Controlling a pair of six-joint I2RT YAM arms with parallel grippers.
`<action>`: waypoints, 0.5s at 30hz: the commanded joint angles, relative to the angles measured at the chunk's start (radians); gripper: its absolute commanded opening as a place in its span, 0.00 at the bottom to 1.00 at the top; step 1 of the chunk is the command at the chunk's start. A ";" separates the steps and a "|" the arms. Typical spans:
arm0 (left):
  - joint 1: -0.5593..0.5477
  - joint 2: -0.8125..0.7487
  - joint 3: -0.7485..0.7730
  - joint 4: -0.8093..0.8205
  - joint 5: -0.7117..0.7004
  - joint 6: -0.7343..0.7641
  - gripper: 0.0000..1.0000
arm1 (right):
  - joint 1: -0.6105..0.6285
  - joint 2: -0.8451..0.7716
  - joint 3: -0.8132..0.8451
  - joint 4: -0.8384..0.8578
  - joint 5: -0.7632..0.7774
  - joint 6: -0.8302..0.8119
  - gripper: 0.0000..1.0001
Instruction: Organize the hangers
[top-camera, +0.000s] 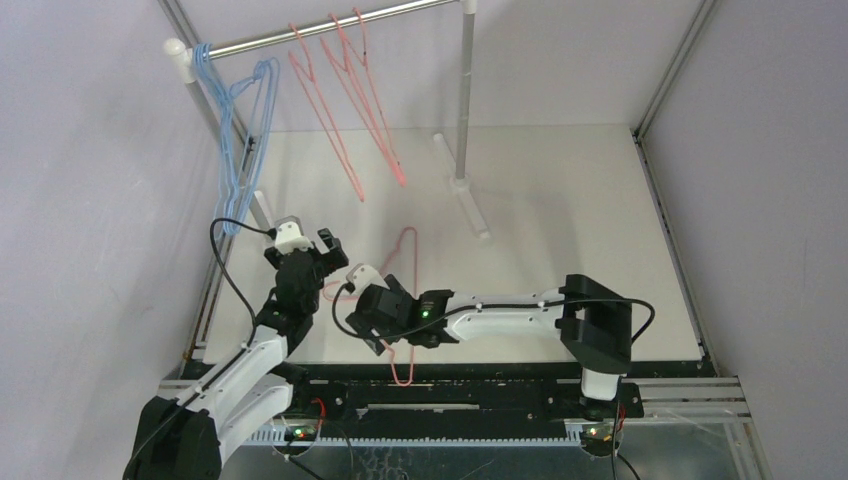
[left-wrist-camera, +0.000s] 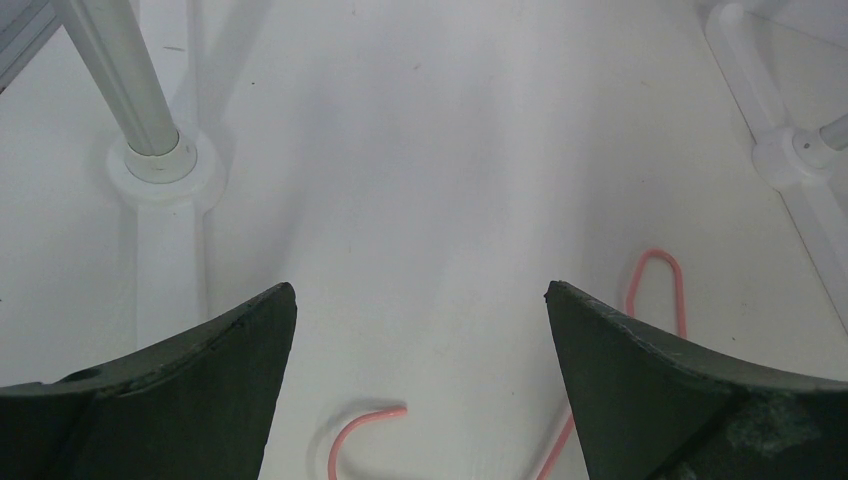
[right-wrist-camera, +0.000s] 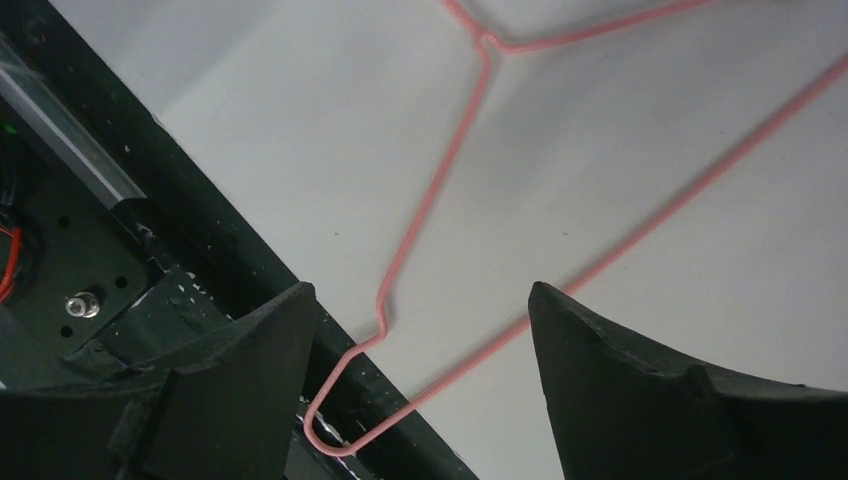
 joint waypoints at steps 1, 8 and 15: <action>0.006 -0.036 -0.009 0.029 -0.017 -0.001 0.99 | 0.010 0.044 0.047 -0.013 0.053 0.004 0.84; 0.006 -0.036 -0.009 0.032 -0.008 -0.009 0.99 | 0.010 0.169 0.070 0.008 0.014 0.053 0.72; 0.007 -0.036 -0.008 0.030 -0.008 -0.009 0.99 | 0.012 0.222 0.076 0.030 -0.011 0.068 0.67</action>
